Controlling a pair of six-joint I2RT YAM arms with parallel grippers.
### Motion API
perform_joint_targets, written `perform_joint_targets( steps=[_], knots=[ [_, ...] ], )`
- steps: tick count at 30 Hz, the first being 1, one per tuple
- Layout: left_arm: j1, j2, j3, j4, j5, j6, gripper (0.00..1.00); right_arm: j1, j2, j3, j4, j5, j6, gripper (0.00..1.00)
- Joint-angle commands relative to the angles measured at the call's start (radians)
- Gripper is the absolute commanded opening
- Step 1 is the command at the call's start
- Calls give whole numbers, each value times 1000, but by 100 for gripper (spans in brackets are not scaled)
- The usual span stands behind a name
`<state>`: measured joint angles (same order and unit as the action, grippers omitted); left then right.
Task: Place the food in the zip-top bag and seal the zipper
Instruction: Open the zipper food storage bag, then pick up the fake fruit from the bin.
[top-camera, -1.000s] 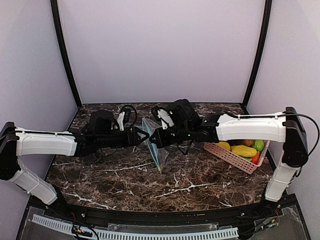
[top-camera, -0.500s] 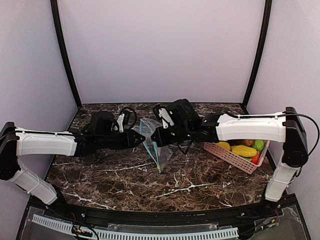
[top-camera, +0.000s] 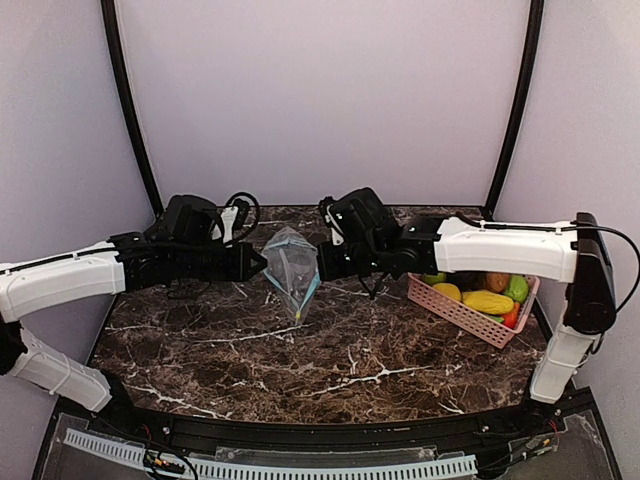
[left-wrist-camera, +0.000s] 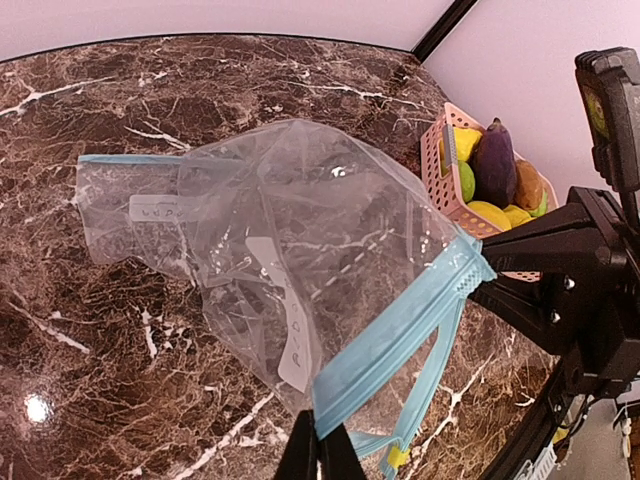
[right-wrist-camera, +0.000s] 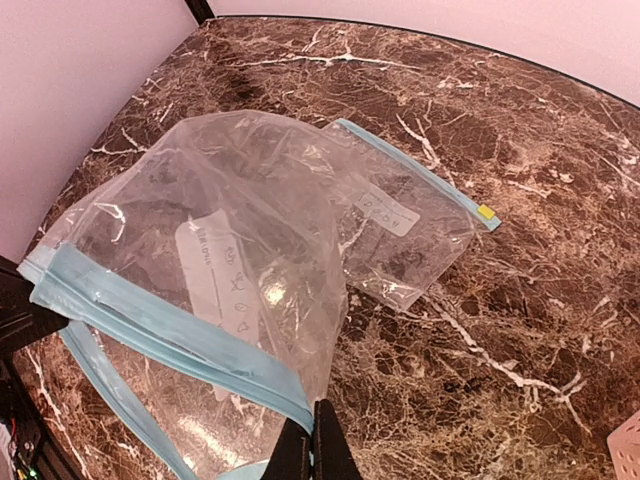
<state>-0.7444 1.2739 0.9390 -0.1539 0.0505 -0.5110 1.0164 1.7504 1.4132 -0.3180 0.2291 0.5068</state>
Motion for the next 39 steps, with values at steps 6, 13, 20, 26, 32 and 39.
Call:
perform_joint_targets(
  steps=[6, 13, 20, 26, 32, 39],
  knots=[
    [-3, 3, 51, -224, 28, 63, 1, -30, 42, 31, -24, -25, 72, 0],
    [-4, 72, 41, -122, 81, 1, 1, -32, -49, -42, 69, -177, -33, 43],
    [-3, 123, 73, -88, 58, -5, 1, -48, -255, -155, -28, -133, -54, 83],
    [0, 141, 80, -70, 61, 1, 1, -100, -382, -222, -169, -81, -70, 95],
    [1, 149, 96, -57, 87, 16, 1, -262, -448, -254, -410, -66, -68, 99],
    [12, 156, 137, -120, 132, 71, 1, -456, -468, -334, -570, -88, -101, 99]
  ],
)
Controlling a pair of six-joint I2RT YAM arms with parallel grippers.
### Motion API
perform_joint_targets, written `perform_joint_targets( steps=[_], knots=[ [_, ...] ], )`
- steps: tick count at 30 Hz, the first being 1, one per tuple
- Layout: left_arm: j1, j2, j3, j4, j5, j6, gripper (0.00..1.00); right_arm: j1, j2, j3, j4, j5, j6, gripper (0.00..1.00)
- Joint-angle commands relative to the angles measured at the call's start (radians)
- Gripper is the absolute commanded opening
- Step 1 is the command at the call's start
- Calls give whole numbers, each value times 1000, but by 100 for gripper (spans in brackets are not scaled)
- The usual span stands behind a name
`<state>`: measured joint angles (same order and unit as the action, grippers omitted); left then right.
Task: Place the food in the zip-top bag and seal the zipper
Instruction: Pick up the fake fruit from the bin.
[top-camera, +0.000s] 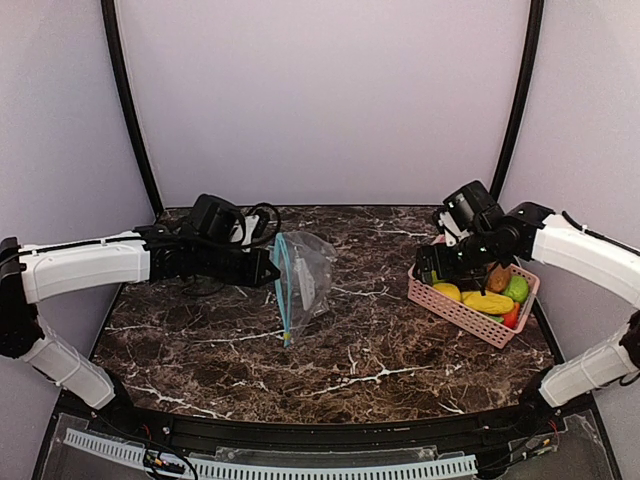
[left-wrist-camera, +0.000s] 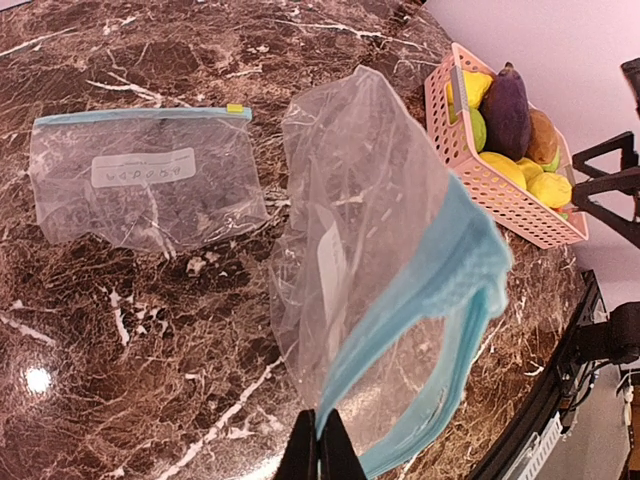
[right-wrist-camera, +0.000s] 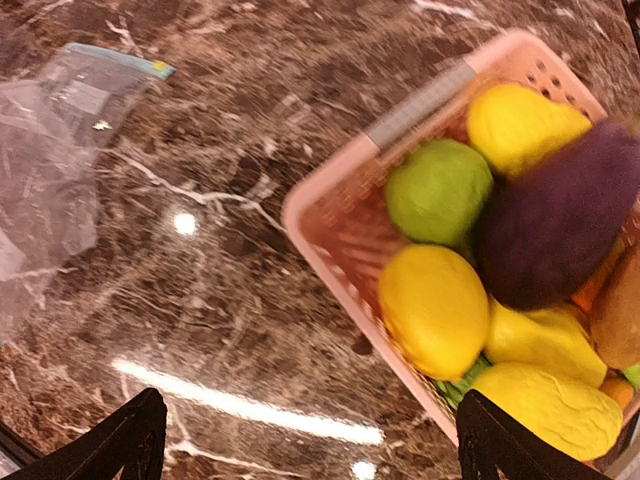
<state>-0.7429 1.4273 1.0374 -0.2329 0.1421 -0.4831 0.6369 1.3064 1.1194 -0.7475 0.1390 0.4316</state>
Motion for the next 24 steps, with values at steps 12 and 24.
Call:
perform_joint_targets(
  steps=[12, 24],
  knots=[
    [37, -12, 17, -36, 94, 51, 1, -303, -128, -123, -272, 107, 278, 97],
    [48, 17, 13, -5, 156, 66, 1, -381, -235, -307, -78, 88, 587, 99]
  ],
)
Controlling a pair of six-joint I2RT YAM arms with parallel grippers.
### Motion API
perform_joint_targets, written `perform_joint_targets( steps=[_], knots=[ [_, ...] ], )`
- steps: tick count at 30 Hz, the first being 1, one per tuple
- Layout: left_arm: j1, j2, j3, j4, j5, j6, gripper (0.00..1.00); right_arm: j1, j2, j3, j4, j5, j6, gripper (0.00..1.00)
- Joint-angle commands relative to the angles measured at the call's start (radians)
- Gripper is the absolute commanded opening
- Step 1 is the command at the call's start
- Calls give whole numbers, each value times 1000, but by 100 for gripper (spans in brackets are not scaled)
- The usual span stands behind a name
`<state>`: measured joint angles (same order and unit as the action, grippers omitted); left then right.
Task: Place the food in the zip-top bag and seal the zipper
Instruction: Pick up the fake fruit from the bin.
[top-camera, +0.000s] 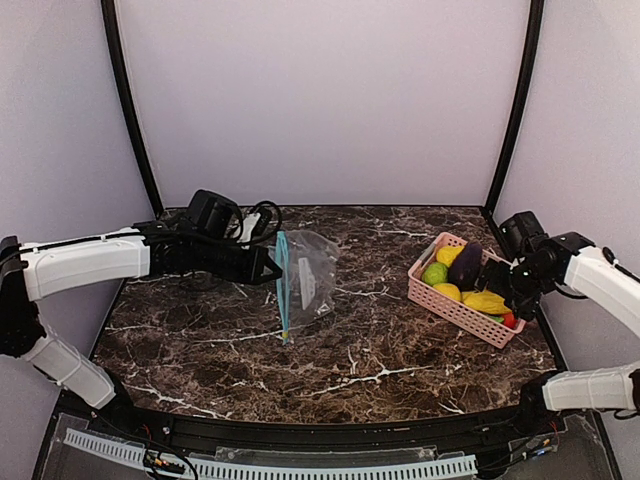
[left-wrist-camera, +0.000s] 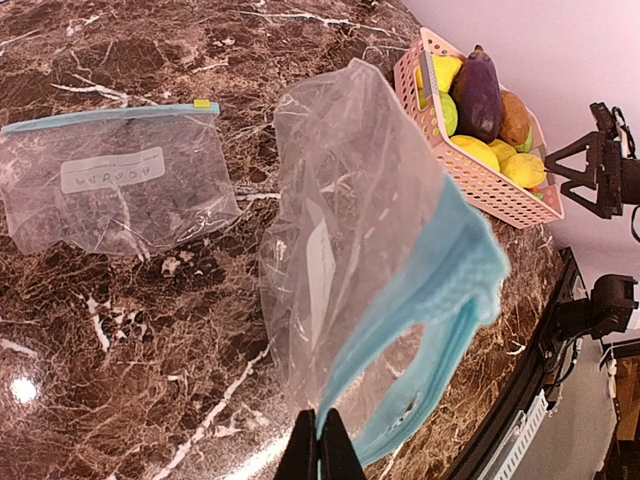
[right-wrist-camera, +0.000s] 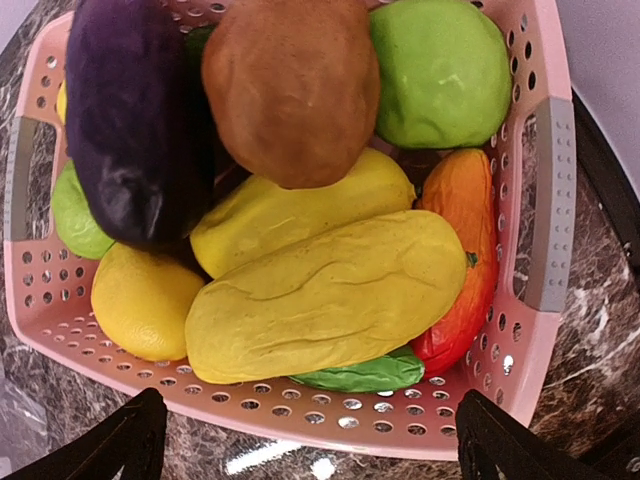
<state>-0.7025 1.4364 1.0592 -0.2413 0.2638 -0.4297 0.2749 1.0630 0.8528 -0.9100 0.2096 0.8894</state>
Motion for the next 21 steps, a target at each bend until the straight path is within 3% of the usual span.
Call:
perform_joint_targets(
  steps=[1, 21],
  knots=[
    [7, 5, -13, 10, 35, 11, 1, -22, 6, -52, 103, 17, 148, 99],
    [8, -32, -57, 16, 36, -16, 1, -45, 137, -139, 342, 98, 241, 98]
  ],
)
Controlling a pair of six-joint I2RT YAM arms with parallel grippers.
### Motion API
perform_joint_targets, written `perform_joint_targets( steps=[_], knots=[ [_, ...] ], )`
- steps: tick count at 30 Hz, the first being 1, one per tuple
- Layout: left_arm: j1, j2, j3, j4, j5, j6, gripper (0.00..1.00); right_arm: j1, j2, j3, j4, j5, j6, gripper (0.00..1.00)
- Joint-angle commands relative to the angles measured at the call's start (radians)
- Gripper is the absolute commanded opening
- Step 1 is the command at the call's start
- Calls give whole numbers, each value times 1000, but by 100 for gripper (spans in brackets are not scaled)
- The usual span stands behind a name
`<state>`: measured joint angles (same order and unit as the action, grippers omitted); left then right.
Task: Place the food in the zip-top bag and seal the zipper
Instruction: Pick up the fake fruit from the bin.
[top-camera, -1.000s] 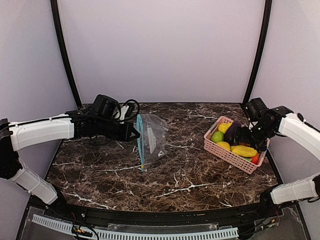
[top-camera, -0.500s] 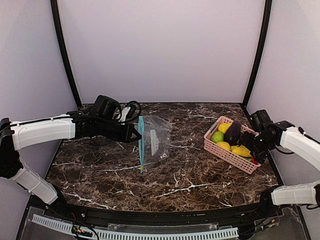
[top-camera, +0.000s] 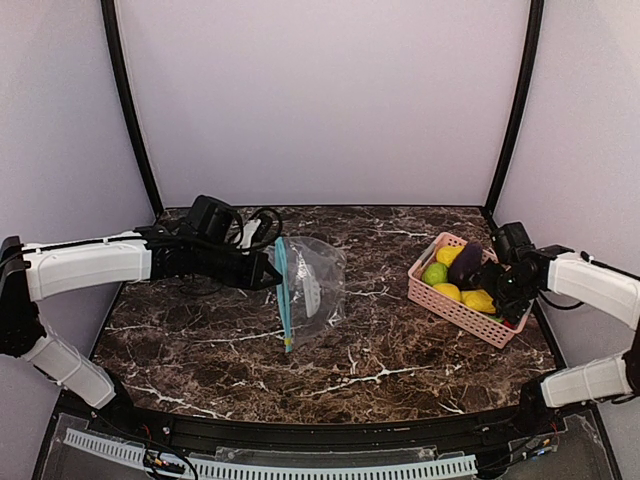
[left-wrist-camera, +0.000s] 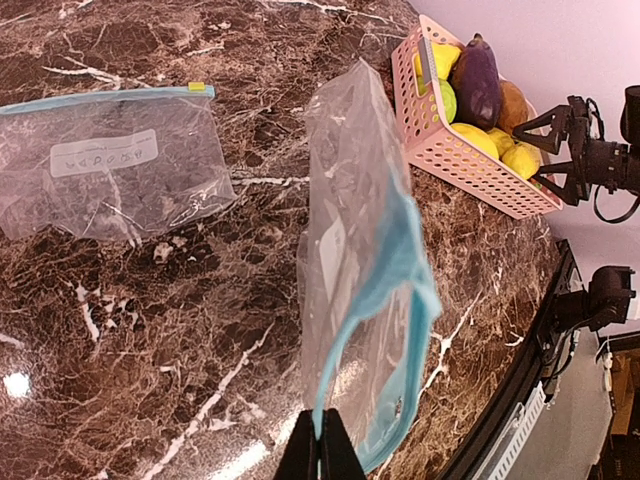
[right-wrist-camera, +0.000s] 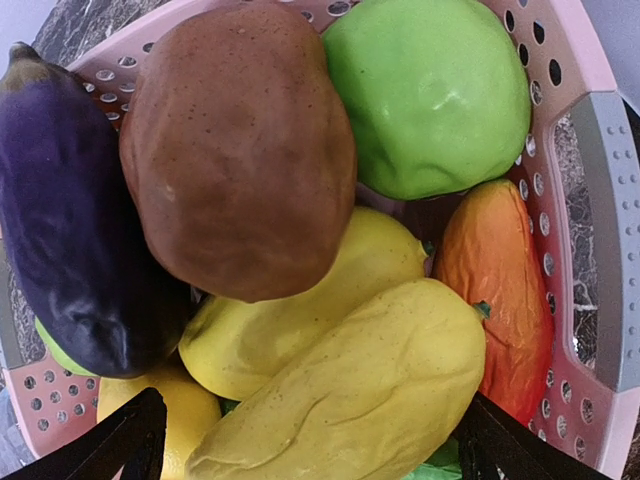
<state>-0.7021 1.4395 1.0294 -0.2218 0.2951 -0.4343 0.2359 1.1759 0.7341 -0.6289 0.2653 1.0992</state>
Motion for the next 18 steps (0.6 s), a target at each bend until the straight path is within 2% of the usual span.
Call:
perform_joint_targets(
  steps=[1, 6, 18],
  knots=[
    [7, -37, -28, -5, 6, -13, 1, -6, 29, -23, 67, 47, 36, 99],
    [7, -47, -35, -2, 19, -18, 1, -7, 56, -30, 101, 65, 42, 94],
    [7, -86, -18, -44, 25, -40, 1, -6, -6, -64, 134, 47, 44, 58]
  ],
)
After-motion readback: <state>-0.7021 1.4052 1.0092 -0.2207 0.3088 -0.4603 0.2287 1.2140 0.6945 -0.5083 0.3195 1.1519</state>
